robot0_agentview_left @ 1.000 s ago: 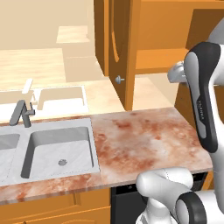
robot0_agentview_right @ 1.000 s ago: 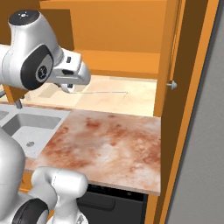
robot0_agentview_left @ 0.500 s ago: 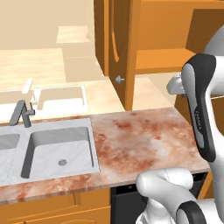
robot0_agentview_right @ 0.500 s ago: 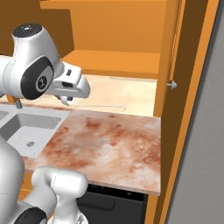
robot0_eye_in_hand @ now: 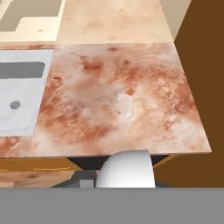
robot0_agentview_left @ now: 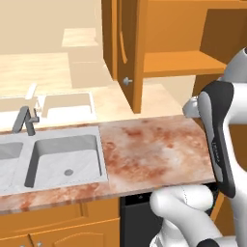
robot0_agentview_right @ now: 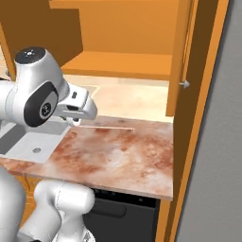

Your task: Open the cabinet and move the ladle to the pot. Then close the cabinet.

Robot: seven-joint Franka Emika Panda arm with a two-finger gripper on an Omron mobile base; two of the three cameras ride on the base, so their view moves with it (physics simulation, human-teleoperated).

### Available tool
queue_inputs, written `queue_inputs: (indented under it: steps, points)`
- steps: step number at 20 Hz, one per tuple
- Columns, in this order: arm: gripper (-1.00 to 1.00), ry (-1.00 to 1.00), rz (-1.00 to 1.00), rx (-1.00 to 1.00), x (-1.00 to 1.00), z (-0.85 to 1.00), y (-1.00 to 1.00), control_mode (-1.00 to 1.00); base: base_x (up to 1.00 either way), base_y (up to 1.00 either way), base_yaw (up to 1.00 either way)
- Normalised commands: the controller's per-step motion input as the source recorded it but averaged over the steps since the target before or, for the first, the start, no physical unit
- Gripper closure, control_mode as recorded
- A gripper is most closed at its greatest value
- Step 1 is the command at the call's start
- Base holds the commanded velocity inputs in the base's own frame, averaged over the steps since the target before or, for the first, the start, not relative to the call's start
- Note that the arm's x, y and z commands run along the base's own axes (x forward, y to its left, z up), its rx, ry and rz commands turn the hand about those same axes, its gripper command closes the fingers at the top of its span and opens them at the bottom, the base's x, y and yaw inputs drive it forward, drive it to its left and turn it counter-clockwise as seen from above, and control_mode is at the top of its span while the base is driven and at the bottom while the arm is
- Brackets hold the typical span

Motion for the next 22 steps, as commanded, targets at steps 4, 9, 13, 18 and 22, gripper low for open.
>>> queue_inputs:
  steps: [4, 9, 13, 18, 22]
  points:
    - [1.0, 0.0, 0.0, 0.0, 0.0, 0.0, 0.0, 1.0, -1.0, -0.09, -0.07]
    - [1.0, 0.0, 0.0, 0.0, 0.0, 0.0, 0.0, 1.0, -1.0, -0.01, -0.08]
    - [1.0, 0.0, 0.0, 0.0, 0.0, 0.0, 0.0, 1.0, -0.91, 0.28, -0.03]
    - [1.0, 0.0, 0.0, 0.0, 0.0, 0.0, 0.0, 1.0, -0.25, 0.87, 0.04]
    - [1.0, 0.0, 0.0, 0.0, 0.0, 0.0, 0.0, 1.0, 0.0, 1.0, 0.02]
